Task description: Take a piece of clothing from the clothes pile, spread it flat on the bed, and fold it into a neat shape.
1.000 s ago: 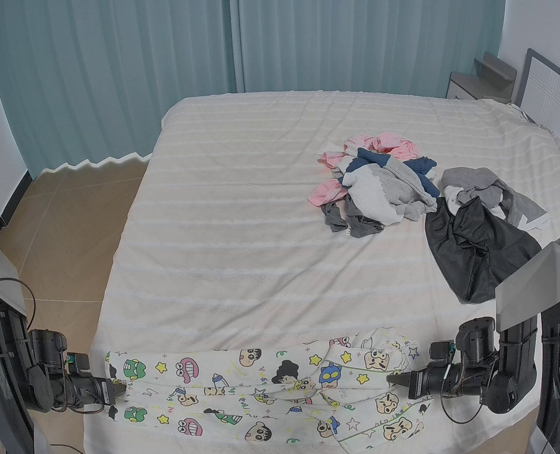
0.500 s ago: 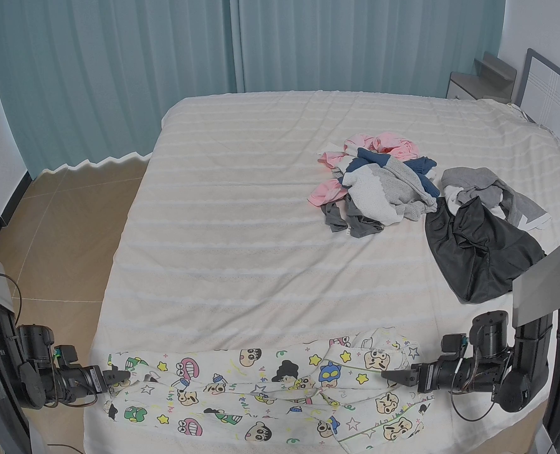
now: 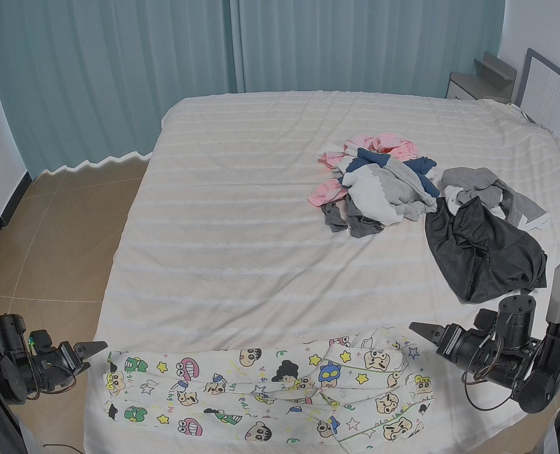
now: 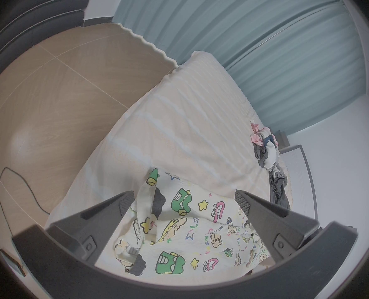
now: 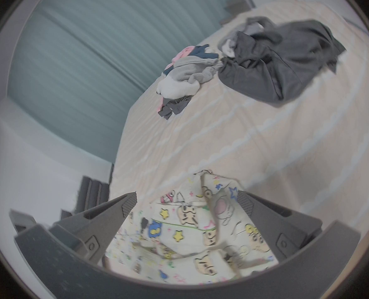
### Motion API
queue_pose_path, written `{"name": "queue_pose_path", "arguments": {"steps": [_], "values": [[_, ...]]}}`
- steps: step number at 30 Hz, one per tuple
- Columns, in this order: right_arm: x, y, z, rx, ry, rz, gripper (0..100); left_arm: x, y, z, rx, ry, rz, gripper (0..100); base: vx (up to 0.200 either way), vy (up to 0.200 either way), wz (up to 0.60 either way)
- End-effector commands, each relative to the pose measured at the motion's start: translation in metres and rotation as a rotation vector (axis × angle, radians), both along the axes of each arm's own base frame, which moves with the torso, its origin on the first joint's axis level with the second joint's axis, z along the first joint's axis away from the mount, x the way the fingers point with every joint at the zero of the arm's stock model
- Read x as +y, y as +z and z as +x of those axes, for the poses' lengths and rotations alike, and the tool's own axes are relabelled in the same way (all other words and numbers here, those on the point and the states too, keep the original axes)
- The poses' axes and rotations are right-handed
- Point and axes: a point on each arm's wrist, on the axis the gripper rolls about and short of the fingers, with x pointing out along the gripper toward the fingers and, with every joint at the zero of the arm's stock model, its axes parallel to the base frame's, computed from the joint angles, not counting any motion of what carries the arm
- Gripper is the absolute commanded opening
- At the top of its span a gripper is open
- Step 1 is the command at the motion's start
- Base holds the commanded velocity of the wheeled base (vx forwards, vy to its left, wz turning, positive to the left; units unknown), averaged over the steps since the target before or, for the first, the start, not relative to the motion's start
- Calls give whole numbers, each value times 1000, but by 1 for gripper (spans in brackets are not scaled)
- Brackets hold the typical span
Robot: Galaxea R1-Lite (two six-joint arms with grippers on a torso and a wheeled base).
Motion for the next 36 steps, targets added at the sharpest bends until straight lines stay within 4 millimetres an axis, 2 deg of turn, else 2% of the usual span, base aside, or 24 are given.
{"name": "queue_pose_path", "arguments": {"steps": [1,2,4,7,11,19,29,36], "values": [[3,15,-3,-22,-28,134,100,1,-11,-6,36,-23,-7,100,0,0,0],[5,15,-3,18,-21,212,100,-2,-23,-5,73,-56,-3,100,0,0,0],[7,12,0,56,-30,278,100,-3,-28,-3,82,-66,2,100,0,0,0],[10,4,5,87,-36,288,100,-2,-33,-1,87,-53,12,100,0,0,0],[11,0,6,106,-39,287,100,-3,-33,-1,91,-51,5,100,0,0,0],[11,-1,7,107,-39,287,100,-25,-39,9,182,-39,77,100,0,0,0],[12,0,8,100,-40,287,100,-28,-34,18,135,22,14,100,0,0,0],[12,0,8,99,-38,288,100,-28,-37,20,138,37,31,100,0,0,0]]}}
